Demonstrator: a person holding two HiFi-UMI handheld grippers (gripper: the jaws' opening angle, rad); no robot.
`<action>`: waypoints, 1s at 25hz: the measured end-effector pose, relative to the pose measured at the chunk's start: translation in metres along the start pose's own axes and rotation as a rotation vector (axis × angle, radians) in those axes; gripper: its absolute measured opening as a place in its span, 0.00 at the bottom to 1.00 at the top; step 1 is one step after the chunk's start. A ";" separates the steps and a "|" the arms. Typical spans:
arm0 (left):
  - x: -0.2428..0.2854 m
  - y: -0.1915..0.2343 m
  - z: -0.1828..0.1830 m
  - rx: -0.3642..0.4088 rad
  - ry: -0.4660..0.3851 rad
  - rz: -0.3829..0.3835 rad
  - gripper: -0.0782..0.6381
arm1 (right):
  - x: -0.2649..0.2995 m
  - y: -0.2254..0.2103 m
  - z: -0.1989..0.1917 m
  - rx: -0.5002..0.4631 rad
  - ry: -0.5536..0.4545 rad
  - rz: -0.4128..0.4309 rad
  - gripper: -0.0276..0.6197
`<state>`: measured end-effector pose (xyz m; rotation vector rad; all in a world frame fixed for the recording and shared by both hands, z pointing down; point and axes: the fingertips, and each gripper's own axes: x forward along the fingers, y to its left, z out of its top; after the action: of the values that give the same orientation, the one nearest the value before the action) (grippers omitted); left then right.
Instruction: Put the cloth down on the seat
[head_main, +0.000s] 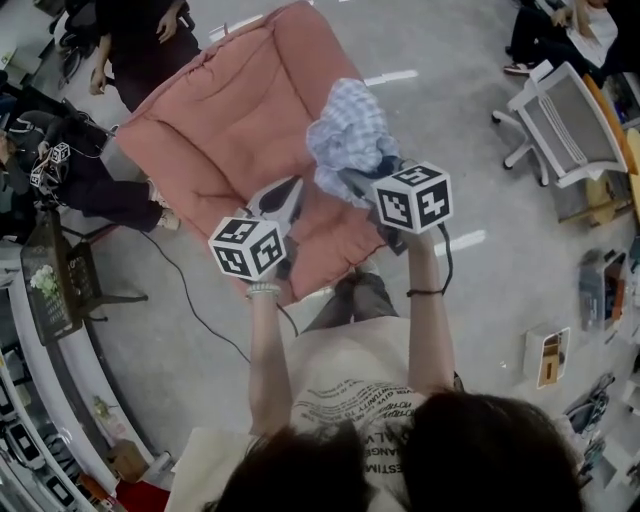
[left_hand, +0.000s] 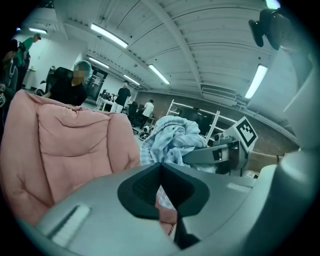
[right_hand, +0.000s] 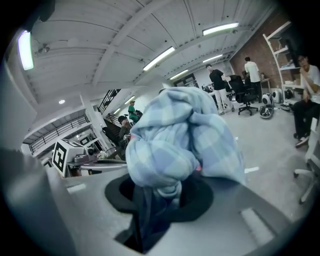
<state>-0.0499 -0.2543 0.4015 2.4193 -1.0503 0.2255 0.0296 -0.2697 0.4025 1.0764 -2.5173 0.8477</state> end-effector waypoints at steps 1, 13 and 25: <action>0.004 0.003 -0.003 -0.004 0.006 0.006 0.12 | 0.004 -0.006 -0.001 -0.008 0.015 0.001 0.23; 0.069 0.052 -0.050 -0.049 0.094 0.055 0.12 | 0.075 -0.066 -0.036 -0.072 0.127 0.087 0.23; 0.122 0.101 -0.116 -0.107 0.169 0.061 0.12 | 0.149 -0.122 -0.089 -0.032 0.212 0.126 0.22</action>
<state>-0.0336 -0.3336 0.5799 2.2318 -1.0340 0.3773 0.0184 -0.3671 0.5909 0.7796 -2.4308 0.9002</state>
